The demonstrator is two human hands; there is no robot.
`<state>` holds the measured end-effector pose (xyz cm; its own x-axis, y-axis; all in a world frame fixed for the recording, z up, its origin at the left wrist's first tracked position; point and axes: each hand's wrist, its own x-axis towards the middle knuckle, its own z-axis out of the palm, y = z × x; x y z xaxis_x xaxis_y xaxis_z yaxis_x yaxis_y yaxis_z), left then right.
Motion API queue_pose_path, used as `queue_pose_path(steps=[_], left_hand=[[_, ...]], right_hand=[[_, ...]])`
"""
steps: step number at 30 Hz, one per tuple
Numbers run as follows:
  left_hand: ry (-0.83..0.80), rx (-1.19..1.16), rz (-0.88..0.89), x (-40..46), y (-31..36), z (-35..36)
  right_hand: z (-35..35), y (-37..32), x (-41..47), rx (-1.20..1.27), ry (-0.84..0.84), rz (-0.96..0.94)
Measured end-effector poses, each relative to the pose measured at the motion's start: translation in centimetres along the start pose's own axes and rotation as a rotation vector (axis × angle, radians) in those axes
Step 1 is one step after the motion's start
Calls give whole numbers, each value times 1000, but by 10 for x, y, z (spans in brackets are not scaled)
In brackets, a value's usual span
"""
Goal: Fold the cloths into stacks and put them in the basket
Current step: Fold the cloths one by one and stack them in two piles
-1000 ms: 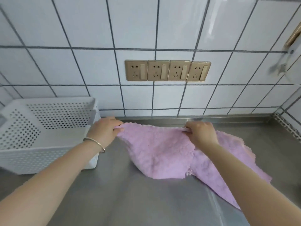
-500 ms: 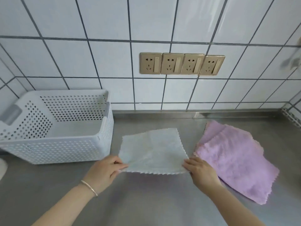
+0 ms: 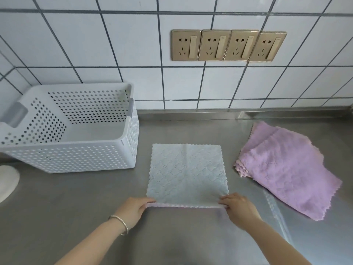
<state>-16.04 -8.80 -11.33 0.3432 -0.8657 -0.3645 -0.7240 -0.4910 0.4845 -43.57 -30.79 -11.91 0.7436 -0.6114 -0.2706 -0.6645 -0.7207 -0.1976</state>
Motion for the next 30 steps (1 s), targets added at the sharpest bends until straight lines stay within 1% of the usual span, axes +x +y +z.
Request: queue_pose_path(steps=[1,4,6,9,11,13,14,16,19,21,22,25,30], left_hand=[[-11,-10,-33,0,2,-3],[-97,31,-57,1,7,-12],[-212,95,-36,-1,8,-13],[-414,170,-5,-1,7,-12],[-516,153,-4,1,8,-14],[-505,71,-24,4,12,-22],[-461,-3,-54,11,13,-27],[-290,-169,-128,23,14,-36],[12,-280,-230,43,20,-40],[160,-322,-282,56,27,-36],[206,-345,-310,62,31,-34],[266,-383,-385,80,35,-28],[269,-361,-437,101,26,-19]], right_hand=[[0,2,2,21,-42,56],[-15,1,6,-45,-275,80],[-25,-2,8,-94,-438,41],[-29,-3,6,-91,-671,2],[-33,1,6,-37,-770,31],[-42,7,7,61,-787,91],[-46,12,13,156,-767,138],[-51,17,20,384,-652,268],[-42,21,32,692,-338,414],[-36,20,41,785,-142,447],[-33,18,45,784,-80,468],[-29,9,55,750,5,535],[-22,6,61,698,41,576]])
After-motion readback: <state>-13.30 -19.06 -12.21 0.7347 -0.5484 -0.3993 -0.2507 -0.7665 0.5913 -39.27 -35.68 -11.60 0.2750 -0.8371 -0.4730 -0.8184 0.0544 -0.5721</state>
